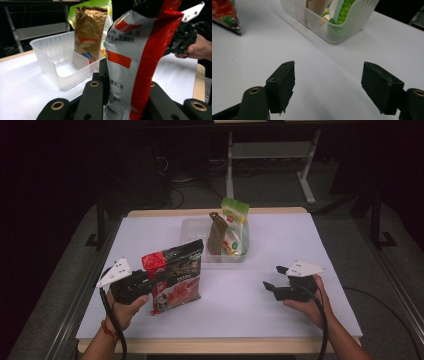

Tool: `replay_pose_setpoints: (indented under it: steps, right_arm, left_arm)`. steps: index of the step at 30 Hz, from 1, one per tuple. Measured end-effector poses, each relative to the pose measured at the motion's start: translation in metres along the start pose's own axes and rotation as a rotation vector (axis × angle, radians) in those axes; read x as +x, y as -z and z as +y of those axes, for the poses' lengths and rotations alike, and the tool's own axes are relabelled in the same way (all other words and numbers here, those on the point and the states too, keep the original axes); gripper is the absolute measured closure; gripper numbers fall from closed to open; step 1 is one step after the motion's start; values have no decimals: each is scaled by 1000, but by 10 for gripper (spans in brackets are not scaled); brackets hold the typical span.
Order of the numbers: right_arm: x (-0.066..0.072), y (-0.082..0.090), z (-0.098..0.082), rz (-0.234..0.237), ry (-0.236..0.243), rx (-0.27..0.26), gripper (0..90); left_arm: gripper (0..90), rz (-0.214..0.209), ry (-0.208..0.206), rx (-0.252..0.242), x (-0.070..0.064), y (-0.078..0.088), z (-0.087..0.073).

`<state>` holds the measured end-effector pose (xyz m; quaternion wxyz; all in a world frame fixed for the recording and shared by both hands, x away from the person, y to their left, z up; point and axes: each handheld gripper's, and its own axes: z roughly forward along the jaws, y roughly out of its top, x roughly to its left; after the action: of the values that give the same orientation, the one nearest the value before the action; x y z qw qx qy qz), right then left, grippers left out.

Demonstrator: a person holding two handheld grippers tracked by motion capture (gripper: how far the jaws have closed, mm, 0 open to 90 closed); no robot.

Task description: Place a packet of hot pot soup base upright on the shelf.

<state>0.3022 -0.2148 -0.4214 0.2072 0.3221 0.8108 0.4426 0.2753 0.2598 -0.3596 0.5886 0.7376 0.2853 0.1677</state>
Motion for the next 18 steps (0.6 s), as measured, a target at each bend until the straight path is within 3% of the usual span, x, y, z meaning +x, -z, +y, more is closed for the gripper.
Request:
replay_pose_setpoints:
  steps: [18]
  right_arm:
    - [1,0,-1,27,4,-4,256]
  left_arm:
    - [789,76,-8,-98,11,-3,34]
